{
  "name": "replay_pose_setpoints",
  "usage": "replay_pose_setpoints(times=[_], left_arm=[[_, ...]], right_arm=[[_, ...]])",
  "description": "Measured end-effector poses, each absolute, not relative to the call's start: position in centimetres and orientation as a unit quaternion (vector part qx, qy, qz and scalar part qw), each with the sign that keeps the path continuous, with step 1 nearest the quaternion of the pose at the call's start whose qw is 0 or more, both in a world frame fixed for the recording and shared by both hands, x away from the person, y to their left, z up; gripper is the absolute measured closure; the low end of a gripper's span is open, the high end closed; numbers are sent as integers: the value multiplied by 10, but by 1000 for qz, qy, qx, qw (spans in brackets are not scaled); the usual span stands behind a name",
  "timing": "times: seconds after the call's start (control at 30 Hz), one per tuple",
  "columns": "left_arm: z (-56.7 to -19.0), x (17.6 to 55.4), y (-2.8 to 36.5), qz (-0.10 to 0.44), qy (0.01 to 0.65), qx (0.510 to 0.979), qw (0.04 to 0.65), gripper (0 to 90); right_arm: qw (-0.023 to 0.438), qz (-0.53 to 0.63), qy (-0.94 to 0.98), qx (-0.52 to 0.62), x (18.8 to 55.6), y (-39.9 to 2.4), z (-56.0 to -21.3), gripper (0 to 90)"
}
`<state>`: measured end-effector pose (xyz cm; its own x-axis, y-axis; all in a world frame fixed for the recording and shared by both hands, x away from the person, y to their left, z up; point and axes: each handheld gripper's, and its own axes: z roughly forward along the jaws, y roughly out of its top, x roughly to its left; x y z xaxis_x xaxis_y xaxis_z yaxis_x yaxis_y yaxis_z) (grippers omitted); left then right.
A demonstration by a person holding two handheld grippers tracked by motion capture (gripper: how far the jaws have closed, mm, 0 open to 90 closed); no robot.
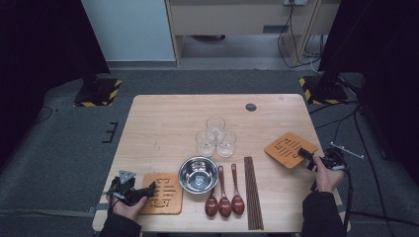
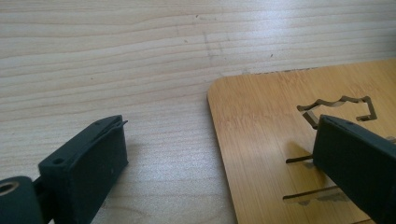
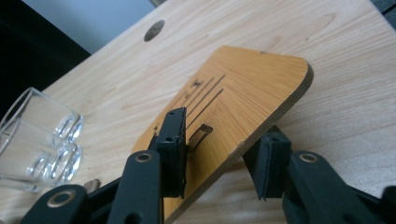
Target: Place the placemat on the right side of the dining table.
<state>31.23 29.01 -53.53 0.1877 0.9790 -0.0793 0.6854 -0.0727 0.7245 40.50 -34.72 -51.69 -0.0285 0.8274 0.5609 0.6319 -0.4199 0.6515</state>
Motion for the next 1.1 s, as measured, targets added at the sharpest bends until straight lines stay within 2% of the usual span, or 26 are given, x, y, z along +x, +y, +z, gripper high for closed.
replay_pose_setpoints(times=[0.73,1.1], left_arm=[[-535,312,290,224,597,697,328,21],[-535,312,290,224,597,697,328,21]], right_arm=[[101,428,574,691,408,-341,-528,428],[116,410,593,683,403,-339,-529,382]])
